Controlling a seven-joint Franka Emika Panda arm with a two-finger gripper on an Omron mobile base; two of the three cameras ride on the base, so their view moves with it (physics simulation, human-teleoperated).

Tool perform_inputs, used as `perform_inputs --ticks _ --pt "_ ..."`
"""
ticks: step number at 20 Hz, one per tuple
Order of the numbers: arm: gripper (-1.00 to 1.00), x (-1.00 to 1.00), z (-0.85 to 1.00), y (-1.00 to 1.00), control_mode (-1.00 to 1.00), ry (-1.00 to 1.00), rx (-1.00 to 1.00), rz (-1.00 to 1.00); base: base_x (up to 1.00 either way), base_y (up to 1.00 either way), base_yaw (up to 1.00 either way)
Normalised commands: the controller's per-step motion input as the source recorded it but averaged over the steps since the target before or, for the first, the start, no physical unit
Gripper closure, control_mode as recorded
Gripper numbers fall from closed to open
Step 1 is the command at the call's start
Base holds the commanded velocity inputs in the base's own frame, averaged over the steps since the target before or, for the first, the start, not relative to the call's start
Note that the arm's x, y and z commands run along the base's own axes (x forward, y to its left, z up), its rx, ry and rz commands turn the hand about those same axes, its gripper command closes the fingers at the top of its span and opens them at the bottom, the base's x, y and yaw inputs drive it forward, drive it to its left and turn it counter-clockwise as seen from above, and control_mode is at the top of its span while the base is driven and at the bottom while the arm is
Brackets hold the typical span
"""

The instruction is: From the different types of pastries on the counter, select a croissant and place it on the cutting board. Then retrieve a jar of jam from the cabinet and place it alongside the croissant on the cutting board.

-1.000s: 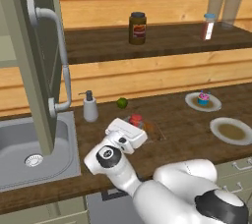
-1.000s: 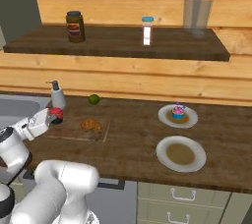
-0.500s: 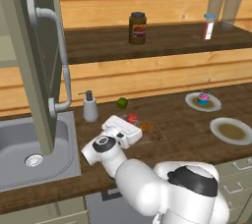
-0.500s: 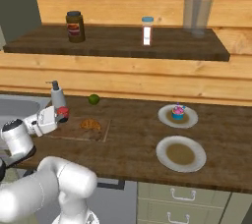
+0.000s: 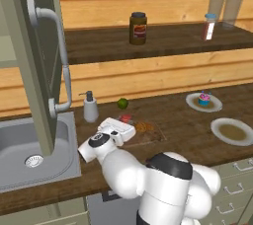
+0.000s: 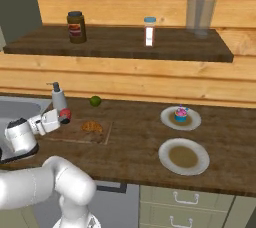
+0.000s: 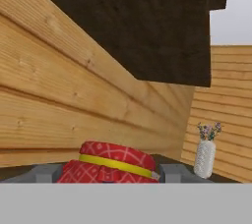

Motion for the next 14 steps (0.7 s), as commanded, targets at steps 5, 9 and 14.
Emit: perform_inputs --ticks 5,9,14 --pt "1.00 0.09 -0.64 0.01 -1.00 -0.01 -0.04 0.00 0.00 0.00 0.00" --pt "1.00 0.21 -0.21 0.00 -1.00 -0.01 0.00 0.00 0.00 0.00 0.00" --pt "1.00 0.47 -0.09 0.03 -1.00 0.00 0.00 0.00 0.00 0.00 0.00"
